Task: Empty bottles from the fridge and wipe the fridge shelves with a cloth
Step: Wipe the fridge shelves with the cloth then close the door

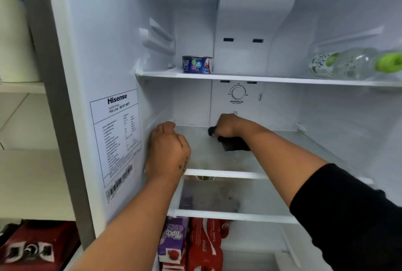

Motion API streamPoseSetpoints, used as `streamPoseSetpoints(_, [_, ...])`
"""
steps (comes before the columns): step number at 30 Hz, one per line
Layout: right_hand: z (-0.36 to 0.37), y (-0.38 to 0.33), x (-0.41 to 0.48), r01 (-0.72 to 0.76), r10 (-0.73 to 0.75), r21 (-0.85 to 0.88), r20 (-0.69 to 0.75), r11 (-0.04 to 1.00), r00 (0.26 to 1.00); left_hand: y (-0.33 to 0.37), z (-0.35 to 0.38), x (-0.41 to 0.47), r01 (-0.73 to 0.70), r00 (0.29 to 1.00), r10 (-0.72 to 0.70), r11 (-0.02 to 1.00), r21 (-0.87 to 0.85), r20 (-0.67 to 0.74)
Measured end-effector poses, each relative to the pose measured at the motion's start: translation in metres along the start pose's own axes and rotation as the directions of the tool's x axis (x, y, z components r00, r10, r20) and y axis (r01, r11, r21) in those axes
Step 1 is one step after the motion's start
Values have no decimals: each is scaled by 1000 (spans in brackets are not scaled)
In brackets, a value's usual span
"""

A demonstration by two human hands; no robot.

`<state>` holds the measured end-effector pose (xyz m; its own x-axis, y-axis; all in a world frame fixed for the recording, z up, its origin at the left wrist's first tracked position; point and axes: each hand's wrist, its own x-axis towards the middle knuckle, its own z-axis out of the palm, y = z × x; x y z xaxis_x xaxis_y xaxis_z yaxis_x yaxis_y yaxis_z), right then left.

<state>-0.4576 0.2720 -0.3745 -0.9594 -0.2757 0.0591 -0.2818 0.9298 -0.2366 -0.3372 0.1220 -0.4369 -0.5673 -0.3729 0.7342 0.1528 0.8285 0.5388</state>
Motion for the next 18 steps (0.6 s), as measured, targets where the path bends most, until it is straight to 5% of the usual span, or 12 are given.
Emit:
streamPoseSetpoints(5, [15,-17,-97,55,-45,369,-34,928,998,1,-8,1,15,1000,-16,1000,-10,-2])
streamPoseSetpoints(8, [26,4,-137,0,44,239,-179,971,983,0,-9,0,7,1000,-7,1000,-5,20])
streamPoseSetpoints(10, [20,47,-156,-197,233,142,-302,970,924,0,-8,-1,-12,999,12,1000,1,36])
streamPoseSetpoints(13, [1,123,-182,-575,574,147,-437,805,692,1,-7,-1,-45,998,45,999,17,39])
streamPoseSetpoints(15, [1,143,-186,-631,649,225,-476,743,594,2,-6,-2,-54,998,53,998,28,39])
streamPoseSetpoints(18, [19,98,-168,-536,553,196,-503,821,664,1,-5,-2,-57,998,57,998,12,28])
